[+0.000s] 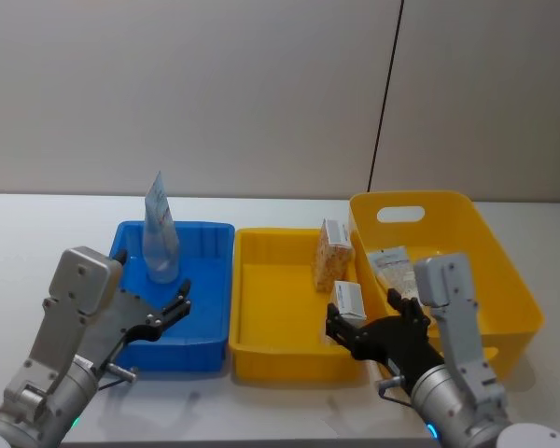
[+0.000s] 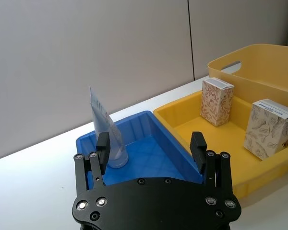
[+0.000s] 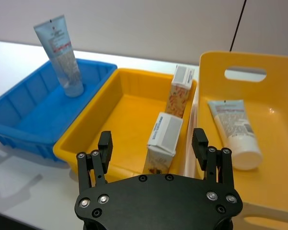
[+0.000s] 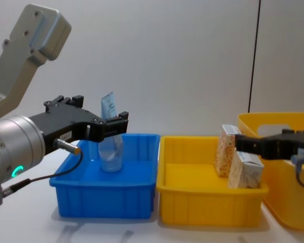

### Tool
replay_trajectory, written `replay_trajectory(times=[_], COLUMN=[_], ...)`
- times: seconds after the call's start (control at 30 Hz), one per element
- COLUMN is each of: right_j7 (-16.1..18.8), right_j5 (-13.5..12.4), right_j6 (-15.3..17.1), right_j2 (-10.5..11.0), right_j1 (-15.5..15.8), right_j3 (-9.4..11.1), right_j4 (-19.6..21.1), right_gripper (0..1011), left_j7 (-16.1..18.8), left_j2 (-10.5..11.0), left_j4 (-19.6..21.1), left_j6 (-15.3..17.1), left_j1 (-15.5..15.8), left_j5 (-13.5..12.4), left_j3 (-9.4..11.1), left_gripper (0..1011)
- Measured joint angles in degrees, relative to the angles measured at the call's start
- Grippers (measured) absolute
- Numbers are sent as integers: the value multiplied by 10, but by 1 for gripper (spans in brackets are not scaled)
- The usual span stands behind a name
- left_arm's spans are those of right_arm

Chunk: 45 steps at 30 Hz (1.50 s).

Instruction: Bimanual collaborative sorting of washing and personal care products

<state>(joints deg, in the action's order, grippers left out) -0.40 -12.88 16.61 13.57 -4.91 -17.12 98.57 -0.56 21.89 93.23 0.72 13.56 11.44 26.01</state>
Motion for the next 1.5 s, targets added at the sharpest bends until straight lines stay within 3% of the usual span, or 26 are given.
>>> replay_trajectory(times=[0.27, 0.6, 1.5], right_j7=[-11, -23, -62], right_j5=[14, 27, 61], right_j6=[24, 30, -2], right_j2=[-13, -27, -64], right_j1=[-6, -6, -6], right_j3=[-12, -20, -21], right_j4=[-18, -35, -88], right_gripper=[1003, 1004, 1004], left_j7=[0, -1, -1], left_j2=[0, 0, 0], left_j4=[0, 0, 0], left_j6=[0, 0, 1], left_j1=[0, 0, 0], left_j5=[0, 0, 0], left_j3=[0, 0, 0], left_gripper=[1001, 1001, 1001])
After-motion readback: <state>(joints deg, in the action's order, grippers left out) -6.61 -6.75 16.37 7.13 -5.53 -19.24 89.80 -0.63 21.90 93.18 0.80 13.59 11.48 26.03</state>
